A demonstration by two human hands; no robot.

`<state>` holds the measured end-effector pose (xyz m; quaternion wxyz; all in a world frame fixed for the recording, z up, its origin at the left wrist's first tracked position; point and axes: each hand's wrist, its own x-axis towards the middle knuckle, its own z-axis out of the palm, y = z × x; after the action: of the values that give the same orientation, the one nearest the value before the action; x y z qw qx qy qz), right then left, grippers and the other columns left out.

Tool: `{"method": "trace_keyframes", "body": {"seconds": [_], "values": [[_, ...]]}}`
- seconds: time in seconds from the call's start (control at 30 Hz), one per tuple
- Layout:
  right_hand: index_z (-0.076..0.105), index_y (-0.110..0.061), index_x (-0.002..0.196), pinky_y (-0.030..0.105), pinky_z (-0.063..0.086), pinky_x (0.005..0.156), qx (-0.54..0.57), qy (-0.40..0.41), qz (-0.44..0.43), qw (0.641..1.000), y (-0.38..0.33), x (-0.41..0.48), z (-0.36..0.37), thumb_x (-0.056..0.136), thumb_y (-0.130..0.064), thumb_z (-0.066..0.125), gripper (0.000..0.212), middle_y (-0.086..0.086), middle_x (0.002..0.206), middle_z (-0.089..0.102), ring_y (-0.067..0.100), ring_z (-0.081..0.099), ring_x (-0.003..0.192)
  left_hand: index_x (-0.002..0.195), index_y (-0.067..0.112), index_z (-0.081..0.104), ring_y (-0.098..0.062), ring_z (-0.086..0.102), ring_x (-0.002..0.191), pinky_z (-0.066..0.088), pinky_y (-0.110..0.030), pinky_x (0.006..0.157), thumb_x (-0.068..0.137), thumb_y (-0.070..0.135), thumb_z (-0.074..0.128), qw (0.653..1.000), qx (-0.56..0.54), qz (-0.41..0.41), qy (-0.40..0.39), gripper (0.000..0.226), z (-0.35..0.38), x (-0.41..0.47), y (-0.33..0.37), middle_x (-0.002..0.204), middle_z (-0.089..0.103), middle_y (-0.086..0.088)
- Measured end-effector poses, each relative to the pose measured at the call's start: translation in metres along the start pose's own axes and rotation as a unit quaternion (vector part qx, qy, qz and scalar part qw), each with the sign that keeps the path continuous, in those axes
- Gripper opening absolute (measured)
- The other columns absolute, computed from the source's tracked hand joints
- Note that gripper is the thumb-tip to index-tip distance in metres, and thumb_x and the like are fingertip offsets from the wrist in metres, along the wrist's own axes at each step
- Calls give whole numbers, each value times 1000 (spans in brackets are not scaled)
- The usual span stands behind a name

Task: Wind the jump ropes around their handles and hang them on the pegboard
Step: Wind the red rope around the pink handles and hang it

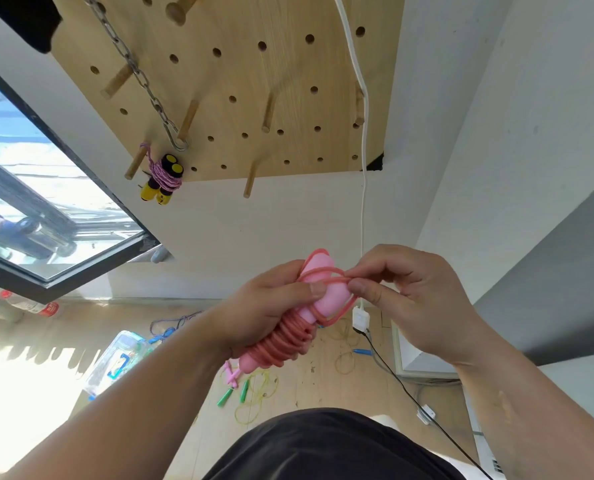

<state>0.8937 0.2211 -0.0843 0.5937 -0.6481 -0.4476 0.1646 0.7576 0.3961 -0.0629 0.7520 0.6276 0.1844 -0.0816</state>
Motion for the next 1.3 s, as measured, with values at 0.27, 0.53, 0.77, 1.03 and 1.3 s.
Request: {"method": "trace_keyframes", "body": {"seconds": [0.27,0.53,0.77,1.03,1.3], "values": [[72,-19,82,23,51,62,359,-53,117,925,-4,4,13,71,-36,88,25,3,73,67,16,61,65,116,9,54,-26,61,59,55,-33,55,86,36,75,988,-13,7,-153,46,-4,-4,11,78,63,-11],[61,-17,78,23,37,51,454,-45,334,825,-8,6,29,85,-17,71,12,7,78,60,16,55,63,115,24,58,-17,67,90,58,-42,80,81,52,68,921,381,84,7,46,-9,-3,21,100,68,5],[67,-14,81,34,54,69,318,70,310,893,-21,19,35,92,-12,64,12,10,76,67,19,65,74,92,34,55,-3,61,66,45,-14,55,78,48,66,912,347,126,176,22,7,6,10,77,63,10],[66,-6,85,35,59,74,281,95,264,918,-20,24,39,82,-21,76,18,14,71,68,23,68,73,91,20,61,-14,62,71,50,-29,62,96,48,41,909,322,149,219,35,5,17,9,80,66,0],[67,-10,87,24,49,62,273,137,210,929,-9,28,40,86,-13,75,8,3,70,59,15,54,65,118,11,60,-27,69,103,58,-51,90,94,43,54,977,160,70,124,40,1,21,10,111,69,-14]]}}
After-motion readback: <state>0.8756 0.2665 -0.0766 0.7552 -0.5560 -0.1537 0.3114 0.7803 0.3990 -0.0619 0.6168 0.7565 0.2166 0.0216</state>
